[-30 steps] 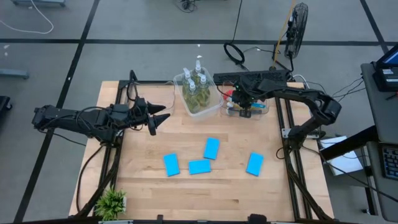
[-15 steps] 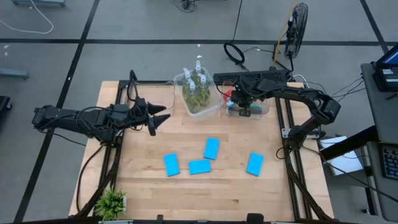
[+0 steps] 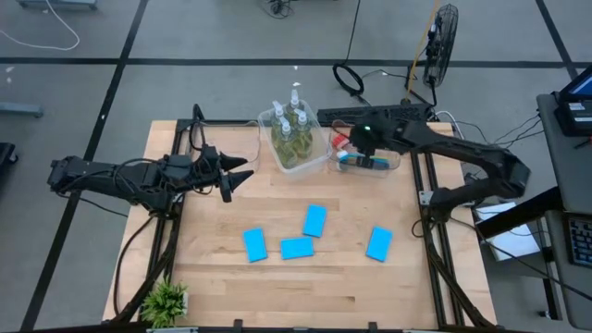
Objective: Pick & Place Kitchen Sink Supplies
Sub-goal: Put the sponge into the left transparent bin
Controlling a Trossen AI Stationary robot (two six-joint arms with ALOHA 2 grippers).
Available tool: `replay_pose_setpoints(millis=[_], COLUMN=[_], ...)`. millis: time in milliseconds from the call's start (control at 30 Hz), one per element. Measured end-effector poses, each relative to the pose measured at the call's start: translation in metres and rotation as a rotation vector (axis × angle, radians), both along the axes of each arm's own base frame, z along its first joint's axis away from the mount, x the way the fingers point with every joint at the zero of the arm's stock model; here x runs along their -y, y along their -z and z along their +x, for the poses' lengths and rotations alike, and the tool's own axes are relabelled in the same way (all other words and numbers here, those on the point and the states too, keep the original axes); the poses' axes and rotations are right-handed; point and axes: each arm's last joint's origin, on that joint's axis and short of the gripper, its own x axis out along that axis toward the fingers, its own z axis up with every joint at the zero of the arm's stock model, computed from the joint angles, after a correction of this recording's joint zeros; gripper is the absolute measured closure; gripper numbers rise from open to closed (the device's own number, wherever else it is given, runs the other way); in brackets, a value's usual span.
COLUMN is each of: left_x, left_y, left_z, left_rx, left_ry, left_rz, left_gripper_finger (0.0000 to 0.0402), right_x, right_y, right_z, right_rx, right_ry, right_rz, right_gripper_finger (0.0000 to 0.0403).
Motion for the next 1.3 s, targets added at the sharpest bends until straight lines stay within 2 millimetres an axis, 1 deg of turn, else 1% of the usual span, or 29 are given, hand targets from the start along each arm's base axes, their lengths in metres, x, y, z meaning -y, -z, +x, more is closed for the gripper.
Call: replay_pose_setpoints(millis=[100, 167, 233, 333, 433, 500, 567, 767, 900, 1033, 1167, 1300], left_x=[0.000, 0.000, 0.000, 0.000, 0.000, 0.000, 0.000, 0.000, 0.002, 0.004, 0.005, 0.005], left_y=[0.000, 0.000, 0.000, 0.000, 0.000, 0.001, 0.001, 0.001, 0.001, 0.002, 0.003, 0.007], left_z=[0.000, 0.000, 0.000, 0.000, 0.000, 0.000, 0.000, 0.000, 0.001, 0.001, 0.001, 0.000], left_rx=[-0.001, -0.001, -0.001, -0.002, -0.004, -0.006, -0.007, -0.008, -0.012, -0.021, -0.037, -0.083], left_ry=[0.000, 0.000, 0.000, 0.000, 0.000, 0.000, 0.001, 0.010, 0.089, 0.159, 0.186, 0.181], left_rz=[0.001, 0.002, 0.002, 0.002, 0.002, 0.002, 0.002, 0.001, -0.004, -0.015, -0.013, -0.012], left_gripper_finger=[0.0151, 0.0151, 0.0151, 0.0151, 0.0151, 0.0151, 0.0151, 0.0151, 0.0151, 0.0151, 0.0151, 0.0151], right_x=[-0.022, -0.037, -0.051, -0.070, -0.087, -0.097, -0.106, -0.126, -0.138, -0.151, -0.165, -0.177], right_y=[-0.027, -0.043, -0.055, -0.062, -0.061, -0.057, -0.051, -0.026, -0.005, 0.021, 0.047, 0.066], right_z=[-0.013, -0.024, -0.036, -0.052, -0.064, -0.070, -0.075, -0.086, -0.088, -0.090, -0.091, -0.090], right_rx=[0.172, 0.299, 0.404, 0.488, 0.497, 0.461, 0.390, 0.190, 0.101, 0.008, -0.058, -0.037], right_ry=[0.028, 0.066, 0.109, 0.126, 0.131, 0.166, 0.225, 0.485, 0.627, 0.724, 0.797, 0.849], right_rz=[0.003, 0.034, 0.090, 0.238, 0.446, 0.586, 0.700, 0.907, 1.038, 1.100, 1.157, 1.181], right_gripper_finger=[0.0272, 0.0275, 0.0277, 0.0280, 0.0283, 0.0284, 0.0286, 0.0287, 0.0276, 0.0253, 0.0217, 0.0176])
